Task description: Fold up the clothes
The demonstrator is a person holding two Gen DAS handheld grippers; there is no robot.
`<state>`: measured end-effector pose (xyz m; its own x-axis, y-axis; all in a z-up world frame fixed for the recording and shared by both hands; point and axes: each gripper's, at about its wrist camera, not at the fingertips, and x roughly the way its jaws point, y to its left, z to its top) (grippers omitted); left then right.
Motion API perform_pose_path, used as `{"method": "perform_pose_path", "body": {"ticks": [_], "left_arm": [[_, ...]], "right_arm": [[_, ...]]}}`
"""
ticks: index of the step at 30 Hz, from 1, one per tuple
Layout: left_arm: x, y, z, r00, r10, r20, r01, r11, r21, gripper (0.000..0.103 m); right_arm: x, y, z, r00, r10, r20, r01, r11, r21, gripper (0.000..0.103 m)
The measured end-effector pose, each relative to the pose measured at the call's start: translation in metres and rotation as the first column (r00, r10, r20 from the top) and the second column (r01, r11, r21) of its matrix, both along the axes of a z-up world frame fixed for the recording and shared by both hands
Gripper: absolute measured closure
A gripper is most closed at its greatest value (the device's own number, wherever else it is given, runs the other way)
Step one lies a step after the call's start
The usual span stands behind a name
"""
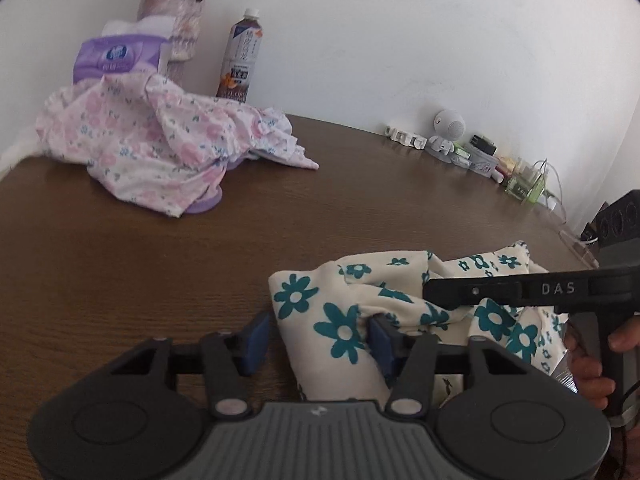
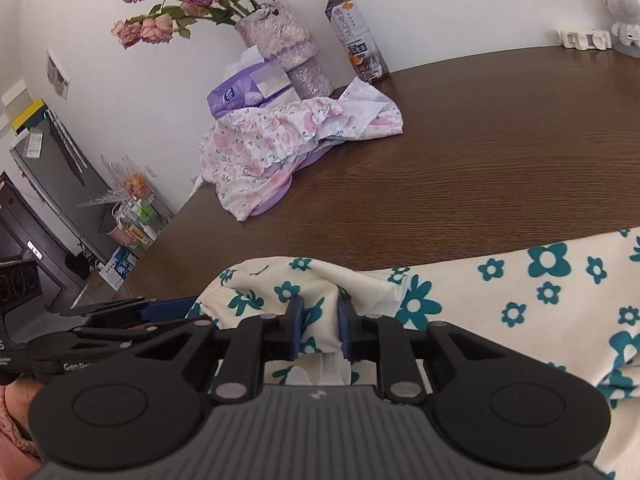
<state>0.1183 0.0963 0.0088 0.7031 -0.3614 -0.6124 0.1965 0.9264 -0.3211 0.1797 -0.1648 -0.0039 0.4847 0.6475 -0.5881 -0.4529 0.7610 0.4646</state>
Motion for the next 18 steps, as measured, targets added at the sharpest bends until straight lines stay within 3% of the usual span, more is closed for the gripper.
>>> {"method": "perform_pose_path", "body": {"ticks": [2,6,9,11,15,16,18], "left_arm": [[-0.002,0.007,-0.004,1.0,0.013,-0.004,-0.014,0.998,-0.065,0.079],[-0.016,0.014,0.001,0.996,0.078,0.037,-0.074,0.994,-0.085,0.08],[-0.021,0.016,0.0,0.991,0.129,0.031,-0.127,0.99,-0.063,0.073],[-0.025,0.018,0.002,0.986,0.156,0.051,-0.154,0.987,-0.054,0.062],[-0.036,0.018,0.024,0.962,0.173,0.212,-0.167,0.985,-0.049,0.061],[-0.033,0.016,0.028,0.96,0.16,0.228,-0.158,0.987,-0.031,0.064],[-0.026,0.01,0.034,0.961,0.124,0.248,-0.13,0.991,0.009,0.082]], "right_arm": [[0.003,0.008,0.001,1.0,0.027,0.007,-0.027,1.0,-0.014,0.091],[0.007,0.022,0.011,0.996,0.074,0.052,-0.075,0.997,0.012,0.092],[0.01,0.029,0.007,0.995,0.087,0.046,-0.087,0.996,0.0,0.092],[0.012,0.029,-0.001,0.997,0.08,0.019,-0.079,0.997,-0.006,0.092],[0.011,0.018,-0.001,0.998,0.059,0.02,-0.06,0.998,0.025,0.088],[0.009,0.015,0.002,0.998,0.049,0.032,-0.05,0.998,0.026,0.087],[0.002,0.008,0.01,0.998,0.028,0.062,-0.03,0.999,0.032,0.085]]}}
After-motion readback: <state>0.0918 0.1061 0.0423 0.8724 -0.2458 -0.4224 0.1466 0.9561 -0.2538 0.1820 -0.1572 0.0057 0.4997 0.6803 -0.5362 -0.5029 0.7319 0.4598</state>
